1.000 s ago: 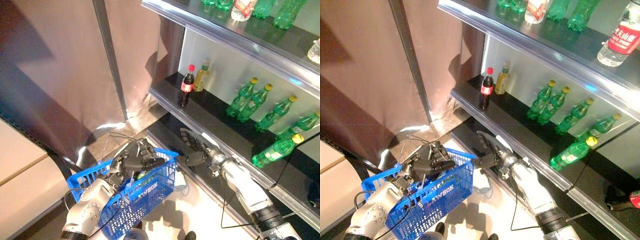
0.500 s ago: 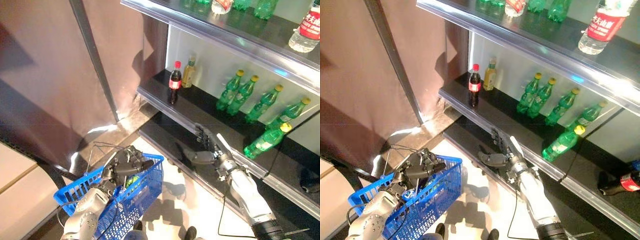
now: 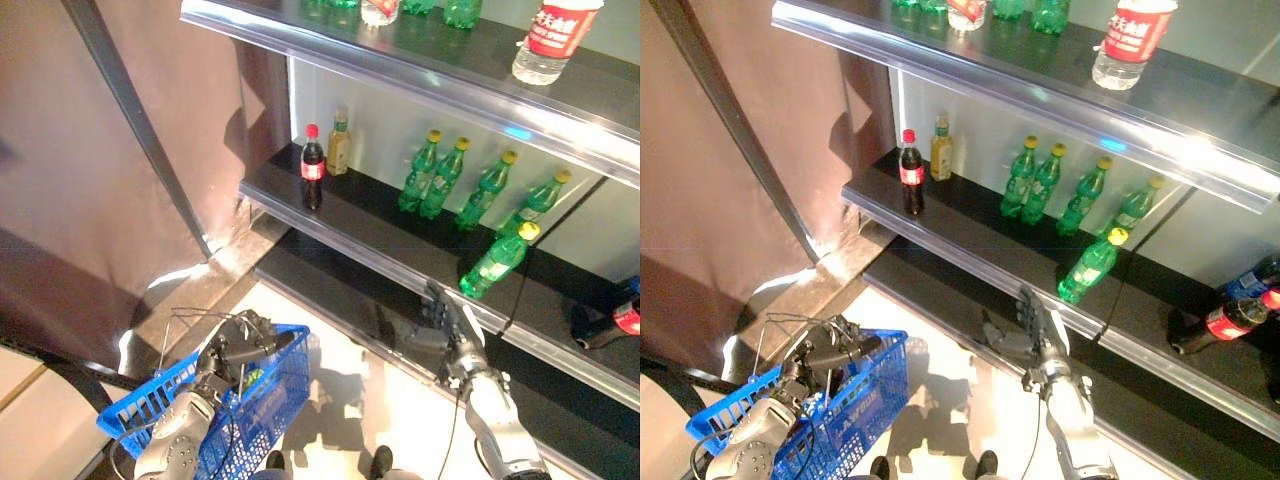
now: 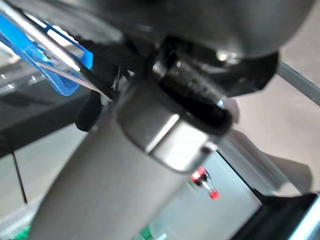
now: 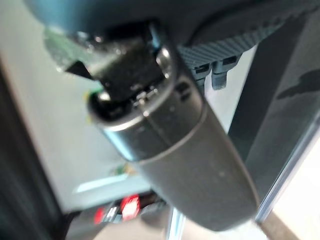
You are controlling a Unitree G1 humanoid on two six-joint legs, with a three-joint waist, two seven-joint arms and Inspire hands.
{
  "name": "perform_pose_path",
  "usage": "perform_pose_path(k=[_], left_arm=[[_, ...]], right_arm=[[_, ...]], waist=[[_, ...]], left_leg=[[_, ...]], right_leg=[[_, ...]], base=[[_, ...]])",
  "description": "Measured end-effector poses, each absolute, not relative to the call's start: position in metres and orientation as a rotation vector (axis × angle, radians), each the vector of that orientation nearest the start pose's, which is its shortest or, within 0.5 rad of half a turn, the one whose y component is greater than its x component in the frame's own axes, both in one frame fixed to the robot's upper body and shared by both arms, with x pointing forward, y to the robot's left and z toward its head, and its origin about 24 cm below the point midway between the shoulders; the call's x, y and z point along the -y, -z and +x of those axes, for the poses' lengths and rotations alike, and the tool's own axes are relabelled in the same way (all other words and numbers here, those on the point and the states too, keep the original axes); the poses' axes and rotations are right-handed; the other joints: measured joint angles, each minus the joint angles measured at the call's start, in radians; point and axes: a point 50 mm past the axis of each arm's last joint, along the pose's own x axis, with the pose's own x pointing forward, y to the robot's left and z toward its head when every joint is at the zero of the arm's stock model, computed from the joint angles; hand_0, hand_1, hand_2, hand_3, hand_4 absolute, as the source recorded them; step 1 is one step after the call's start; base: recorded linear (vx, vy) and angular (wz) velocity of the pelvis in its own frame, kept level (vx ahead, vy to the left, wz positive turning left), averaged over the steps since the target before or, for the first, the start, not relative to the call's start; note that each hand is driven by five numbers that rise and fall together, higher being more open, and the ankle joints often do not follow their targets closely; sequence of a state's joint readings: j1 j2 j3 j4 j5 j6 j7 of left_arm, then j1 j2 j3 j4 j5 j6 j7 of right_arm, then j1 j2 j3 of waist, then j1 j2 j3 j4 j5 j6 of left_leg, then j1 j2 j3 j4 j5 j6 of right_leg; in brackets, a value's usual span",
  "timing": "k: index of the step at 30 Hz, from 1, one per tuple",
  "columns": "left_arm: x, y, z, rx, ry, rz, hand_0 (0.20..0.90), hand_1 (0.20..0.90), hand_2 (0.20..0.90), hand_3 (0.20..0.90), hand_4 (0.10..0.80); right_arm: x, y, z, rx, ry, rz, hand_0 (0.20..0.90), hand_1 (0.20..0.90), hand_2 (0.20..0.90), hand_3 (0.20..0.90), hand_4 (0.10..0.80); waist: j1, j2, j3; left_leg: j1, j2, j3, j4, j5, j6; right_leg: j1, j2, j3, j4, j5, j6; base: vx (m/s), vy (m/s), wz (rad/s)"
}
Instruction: Pick up the drink and place into the basket.
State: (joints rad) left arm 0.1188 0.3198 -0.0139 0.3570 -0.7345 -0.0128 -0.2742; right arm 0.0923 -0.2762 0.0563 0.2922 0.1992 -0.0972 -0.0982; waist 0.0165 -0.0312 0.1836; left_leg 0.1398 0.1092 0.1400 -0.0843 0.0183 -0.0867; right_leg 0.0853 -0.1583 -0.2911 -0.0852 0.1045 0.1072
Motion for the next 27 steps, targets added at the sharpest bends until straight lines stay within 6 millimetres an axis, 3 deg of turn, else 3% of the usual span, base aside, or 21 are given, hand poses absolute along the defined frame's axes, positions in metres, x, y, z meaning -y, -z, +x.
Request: perform_pose_path(k=[7, 15, 21, 23, 27], left_arm=[[-0.234, 0.074, 0.182, -0.484, -0.070, -0.427, 0.300, 0.300, 0.300, 0.200, 0.100], [-0.240, 0.108, 0.151, -0.639, -0.211, -0.372, 0.300, 0.300, 0.300, 0.200, 0.100], [-0.237, 0.128, 0.131, -0.758, -0.250, -0.342, 0.300, 0.300, 0.300, 0.200, 0.100], [-0.236, 0.137, 0.118, -0.820, -0.263, -0.326, 0.300, 0.300, 0.300, 0.200, 0.100], [-0.239, 0.141, 0.113, -0.846, -0.282, -0.323, 0.300, 0.300, 0.300, 0.200, 0.100]], right_arm=[[0.226, 0.048, 0.202, -0.367, 0.224, -0.078, 0.900, 0.900, 0.900, 0.900, 0.800], [0.241, 0.089, 0.168, -0.568, 0.345, 0.000, 0.900, 0.900, 0.900, 0.900, 0.800], [0.254, 0.115, 0.138, -0.714, 0.425, -0.001, 0.900, 0.900, 0.900, 0.900, 0.800], [0.263, 0.127, 0.119, -0.799, 0.492, 0.016, 0.900, 0.900, 0.900, 0.900, 0.800], [0.271, 0.139, 0.092, -0.905, 0.564, 0.027, 0.900, 0.900, 0.900, 0.900, 0.800]], waist=[[-0.021, 0.002, -0.026], [-0.048, 0.008, -0.078], [-0.048, 0.012, -0.095], [-0.049, 0.015, -0.116], [-0.049, 0.013, -0.134]], left_leg=[[0.017, 0.006, 0.037, -0.001, -0.006, 0.000], [0.018, 0.010, 0.064, -0.001, -0.009, -0.001], [0.028, 0.017, 0.089, -0.002, -0.014, -0.001], [0.033, 0.019, 0.097, -0.005, -0.018, -0.004], [0.034, 0.020, 0.101, -0.007, -0.018, -0.004]], right_leg=[[-0.005, 0.007, 0.029, -0.001, 0.003, -0.004], [-0.022, 0.015, 0.056, -0.006, 0.006, -0.008], [-0.026, 0.024, 0.080, -0.006, 0.007, -0.018], [-0.026, 0.026, 0.081, -0.006, 0.003, -0.013], [-0.027, 0.026, 0.082, -0.006, 0.003, -0.014]], base=[[-0.019, 0.006, -0.15], [-0.016, 0.015, -0.11], [0.011, 0.010, -0.12], [0.035, -0.002, -0.12], [0.024, 0.002, -0.03]])
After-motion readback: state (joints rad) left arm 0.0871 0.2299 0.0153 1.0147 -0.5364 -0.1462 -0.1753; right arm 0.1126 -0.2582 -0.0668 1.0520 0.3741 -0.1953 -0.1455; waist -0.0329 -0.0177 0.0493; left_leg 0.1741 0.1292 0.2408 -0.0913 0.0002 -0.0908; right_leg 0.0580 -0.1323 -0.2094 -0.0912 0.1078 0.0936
